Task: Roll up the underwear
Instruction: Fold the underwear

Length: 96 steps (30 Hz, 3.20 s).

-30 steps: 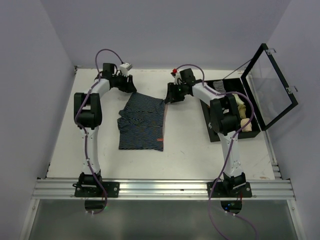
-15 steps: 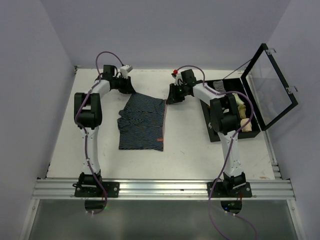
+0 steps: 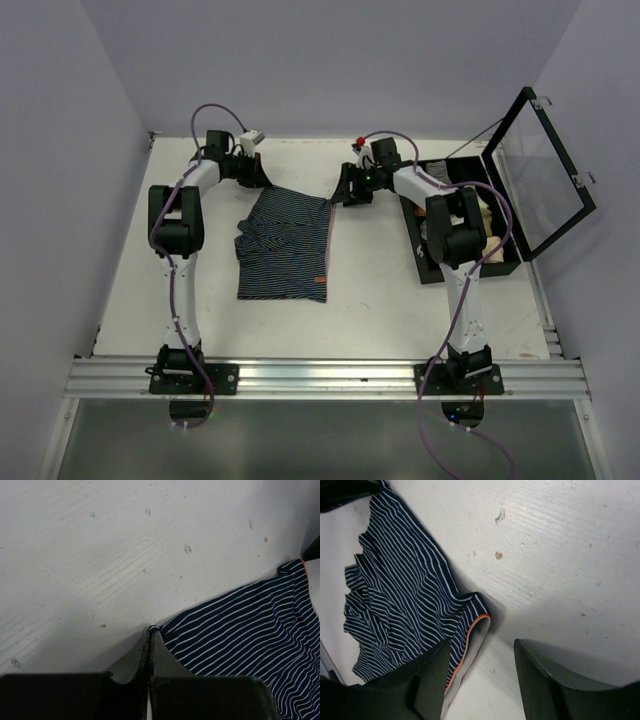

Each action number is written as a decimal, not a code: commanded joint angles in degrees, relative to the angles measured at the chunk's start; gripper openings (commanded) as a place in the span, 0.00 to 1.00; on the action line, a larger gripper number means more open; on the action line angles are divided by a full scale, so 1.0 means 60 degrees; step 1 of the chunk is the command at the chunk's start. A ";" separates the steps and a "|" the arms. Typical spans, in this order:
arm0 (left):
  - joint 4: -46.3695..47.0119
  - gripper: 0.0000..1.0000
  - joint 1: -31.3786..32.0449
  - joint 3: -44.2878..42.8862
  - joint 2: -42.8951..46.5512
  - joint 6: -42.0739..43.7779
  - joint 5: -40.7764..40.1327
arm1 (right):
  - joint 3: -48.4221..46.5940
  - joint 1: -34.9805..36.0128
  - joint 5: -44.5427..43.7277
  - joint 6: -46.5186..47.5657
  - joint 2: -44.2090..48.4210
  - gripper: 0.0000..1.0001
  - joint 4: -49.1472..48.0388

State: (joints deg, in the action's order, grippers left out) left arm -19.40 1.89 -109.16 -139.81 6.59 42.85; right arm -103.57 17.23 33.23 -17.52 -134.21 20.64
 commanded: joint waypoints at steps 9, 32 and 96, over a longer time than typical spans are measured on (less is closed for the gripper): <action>-0.0136 0.00 -0.0066 -0.0014 -0.0004 -0.0058 0.0431 | -0.0024 0.0013 0.0643 -0.1577 -0.0585 0.55 -0.1067; 0.0801 0.00 -0.0637 -0.1053 0.0156 -0.0468 0.1149 | -0.1795 -0.0250 0.1403 -0.0084 -0.0791 0.00 -0.1419; -0.7666 0.48 -0.0901 1.0226 1.0278 1.3829 0.1062 | 0.8268 0.4423 0.1361 1.2109 0.8436 0.57 0.1467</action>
State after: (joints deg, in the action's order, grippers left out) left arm -62.96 -3.66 -46.04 -81.30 84.38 49.98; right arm -52.64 44.14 42.33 50.72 -90.39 30.09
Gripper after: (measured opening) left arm 0.474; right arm 0.551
